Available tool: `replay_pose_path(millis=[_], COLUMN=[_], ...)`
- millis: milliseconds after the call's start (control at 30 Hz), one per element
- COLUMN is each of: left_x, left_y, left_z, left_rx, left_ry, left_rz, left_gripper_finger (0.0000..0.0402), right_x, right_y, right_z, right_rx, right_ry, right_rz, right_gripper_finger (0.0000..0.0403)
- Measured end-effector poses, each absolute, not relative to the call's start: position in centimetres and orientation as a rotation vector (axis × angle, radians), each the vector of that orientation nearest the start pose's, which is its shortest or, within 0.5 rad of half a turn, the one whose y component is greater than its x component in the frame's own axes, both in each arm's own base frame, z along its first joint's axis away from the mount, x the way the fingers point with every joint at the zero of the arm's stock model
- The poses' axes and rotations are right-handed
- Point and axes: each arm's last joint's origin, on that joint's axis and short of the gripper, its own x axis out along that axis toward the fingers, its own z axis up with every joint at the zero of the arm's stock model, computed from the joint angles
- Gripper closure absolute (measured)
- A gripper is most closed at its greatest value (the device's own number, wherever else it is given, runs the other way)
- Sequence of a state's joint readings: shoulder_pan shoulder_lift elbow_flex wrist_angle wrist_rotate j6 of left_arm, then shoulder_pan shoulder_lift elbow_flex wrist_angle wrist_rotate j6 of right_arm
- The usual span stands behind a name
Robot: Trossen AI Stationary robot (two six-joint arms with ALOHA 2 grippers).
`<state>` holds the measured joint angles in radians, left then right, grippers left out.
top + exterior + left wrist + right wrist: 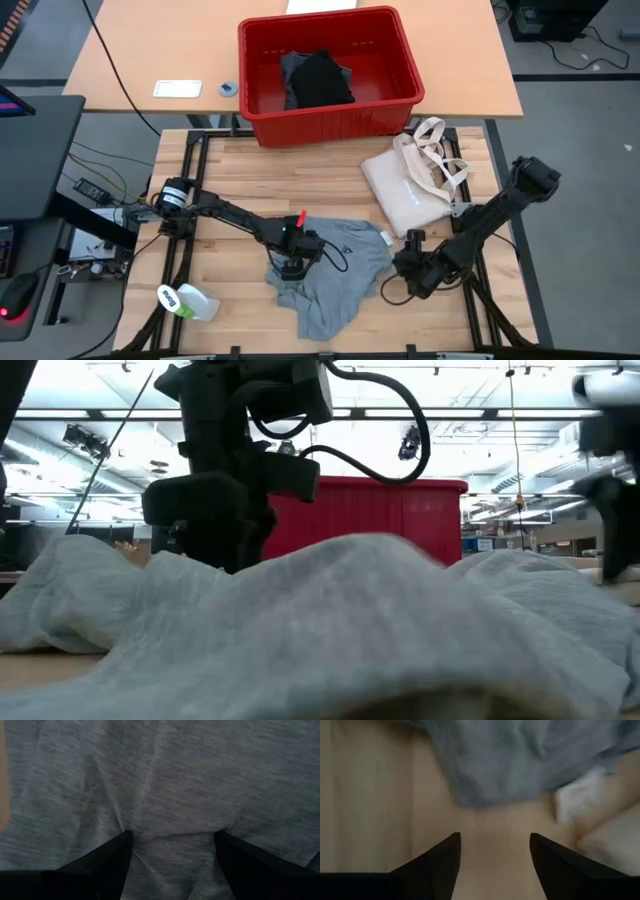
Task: Fold Laundry from Bin
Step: Fold the gray shirt
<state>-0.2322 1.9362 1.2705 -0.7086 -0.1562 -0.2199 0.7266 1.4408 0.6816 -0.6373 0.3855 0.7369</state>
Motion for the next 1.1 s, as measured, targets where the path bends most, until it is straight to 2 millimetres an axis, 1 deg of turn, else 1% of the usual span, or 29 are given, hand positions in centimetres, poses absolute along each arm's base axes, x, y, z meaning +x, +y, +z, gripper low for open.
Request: replay_pose_path(millis=[67, 100, 167, 233, 300, 400, 467, 567, 633, 733, 767, 833, 867, 933, 1000, 1100], left_x=[35.4, 35.4, 35.5, 35.5, 35.5, 35.4, 35.3, 34.7, 34.0, 32.7, 32.3, 31.6, 31.4, 31.0, 30.4, 29.4], left_y=[-7.9, -7.9, -7.9, -7.9, -7.9, -7.8, -8.0, -8.0, -7.8, -7.2, -6.9, -6.3, -5.9, -5.1, -4.2, -2.7], left_z=[15.2, 15.2, 15.2, 15.2, 15.2, 15.7, 17.0, 20.4, 22.1, 23.7, 23.9, 23.8, 23.3, 22.0, 20.2, 17.8], left_rx=[0.083, 0.086, 0.086, 0.089, 0.100, 0.120, 0.111, 0.072, 0.041, 0.017, 0.018, 0.010, 0.000, -0.014, -0.051, -0.146], left_ry=[1.344, 1.343, 1.338, 1.333, 1.328, 1.307, 1.257, 1.141, 1.099, 1.111, 1.127, 1.176, 1.195, 1.217, 1.251, 1.300], left_rz=[0.084, 0.083, 0.083, 0.085, 0.093, 0.089, 0.082, 0.075, 0.090, 0.167, 0.197, 0.249, 0.268, 0.291, 0.288, 0.244], left_gripper_finger=[0.0114, 0.0114, 0.0114, 0.0114, 0.0114, 0.0115, 0.0120, 0.0131, 0.0138, 0.0147, 0.0150, 0.0155, 0.0157, 0.0161, 0.0163, 0.0163], right_x=[17.3, 17.2, 17.4, 18.1, 19.0, 19.8, 20.1, 20.2, 20.3, 20.7, 20.8, 21.1, 21.2, 21.4, 21.7, 22.2], right_y=[13.7, 13.5, 13.5, 13.8, 14.3, 14.6, 14.5, 13.8, 13.0, 11.6, 11.0, 9.5, 8.8, 7.5, 6.5, 5.6], right_z=[16.7, 17.4, 18.3, 19.1, 19.2, 18.7, 18.4, 18.0, 18.2, 18.3, 18.1, 17.4, 17.1, 16.6, 16.4, 16.4], right_rx=[-0.064, -0.062, -0.043, -0.019, -0.019, -0.038, -0.049, -0.080, -0.080, -0.069, -0.073, -0.071, -0.067, -0.050, -0.057, -0.067], right_ry=[1.090, 1.048, 0.948, 0.847, 0.793, 0.783, 0.790, 0.815, 0.828, 0.867, 0.882, 0.925, 0.949, 0.976, 0.988, 0.996], right_rz=[-0.178, -0.190, -0.193, -0.162, -0.123, -0.092, -0.106, -0.158, -0.188, -0.222, -0.235, -0.253, -0.258, -0.282, -0.287, -0.241], right_gripper_finger=[0.0159, 0.0159, 0.0159, 0.0159, 0.0159, 0.0159, 0.0159, 0.0159, 0.0159, 0.0161, 0.0163, 0.0168, 0.0170, 0.0171, 0.0169, 0.0158])
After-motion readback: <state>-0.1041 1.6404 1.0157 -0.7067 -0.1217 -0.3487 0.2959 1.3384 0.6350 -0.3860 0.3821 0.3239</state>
